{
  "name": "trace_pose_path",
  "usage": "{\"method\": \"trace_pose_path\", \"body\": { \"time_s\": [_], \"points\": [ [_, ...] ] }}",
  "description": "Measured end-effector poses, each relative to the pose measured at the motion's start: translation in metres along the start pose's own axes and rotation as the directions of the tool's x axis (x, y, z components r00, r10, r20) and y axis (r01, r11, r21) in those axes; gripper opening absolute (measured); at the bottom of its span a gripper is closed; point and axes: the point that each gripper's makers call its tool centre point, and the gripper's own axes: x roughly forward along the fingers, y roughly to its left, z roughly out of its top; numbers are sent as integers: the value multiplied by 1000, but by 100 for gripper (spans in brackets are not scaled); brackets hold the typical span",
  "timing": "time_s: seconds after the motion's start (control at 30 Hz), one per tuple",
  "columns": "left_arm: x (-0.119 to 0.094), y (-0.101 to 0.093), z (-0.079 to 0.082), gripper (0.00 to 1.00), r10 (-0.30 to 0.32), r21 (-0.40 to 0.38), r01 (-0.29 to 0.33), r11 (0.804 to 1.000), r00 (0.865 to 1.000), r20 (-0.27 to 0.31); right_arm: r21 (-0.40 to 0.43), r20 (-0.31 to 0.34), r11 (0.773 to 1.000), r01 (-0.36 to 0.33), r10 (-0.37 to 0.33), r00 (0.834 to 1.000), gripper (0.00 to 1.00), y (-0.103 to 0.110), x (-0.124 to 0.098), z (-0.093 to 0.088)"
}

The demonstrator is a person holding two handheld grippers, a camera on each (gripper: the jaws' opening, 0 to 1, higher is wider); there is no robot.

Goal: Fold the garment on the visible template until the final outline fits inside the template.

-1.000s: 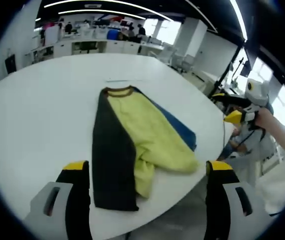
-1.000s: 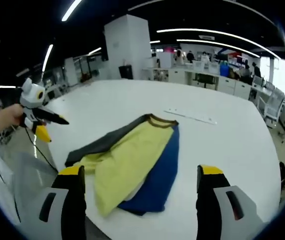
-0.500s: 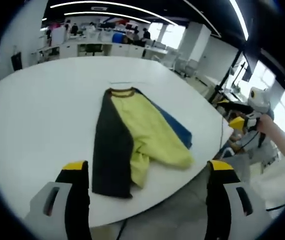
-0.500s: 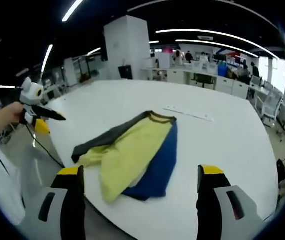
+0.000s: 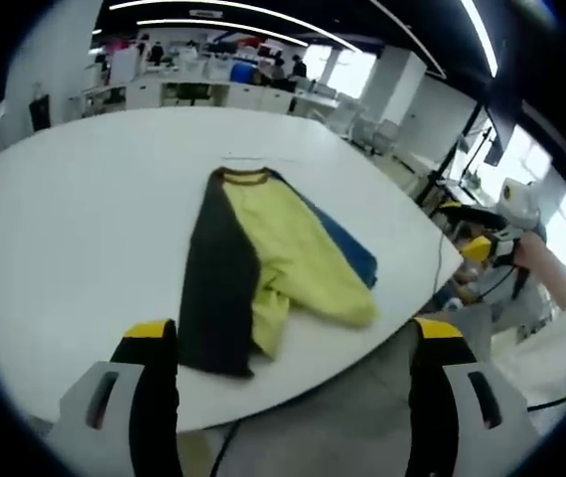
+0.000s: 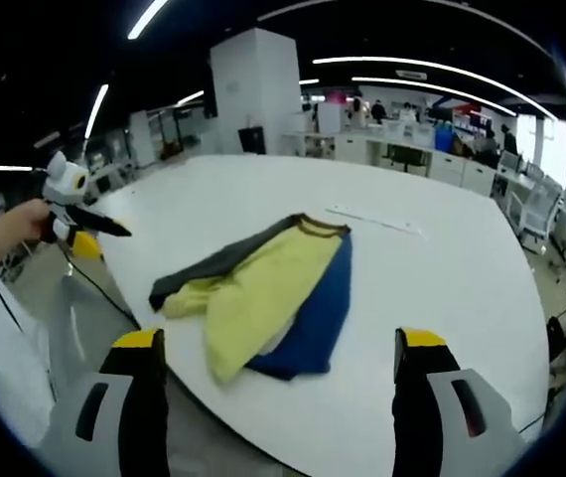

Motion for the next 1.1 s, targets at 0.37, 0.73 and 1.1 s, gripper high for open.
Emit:
{"method": "trace_pose_path", "body": {
  "time_s": [0.37,0.73,1.1],
  "points": [
    [0,-2,4,93,1,-9,-1,1000,1000,9,2,-23,1000,-7,7,1000,94,2,2,-9],
    [1,-4,0,92,-4,7,5,1000,1000,-16,-11,-32,1000,7,-7,999,93,-3,6,-15],
    [5,-4,-1,92,2,-1,-2,1000,1000,-21,-71,-110,997,-10,2,994,86,1,24,-41]
  ]
}}
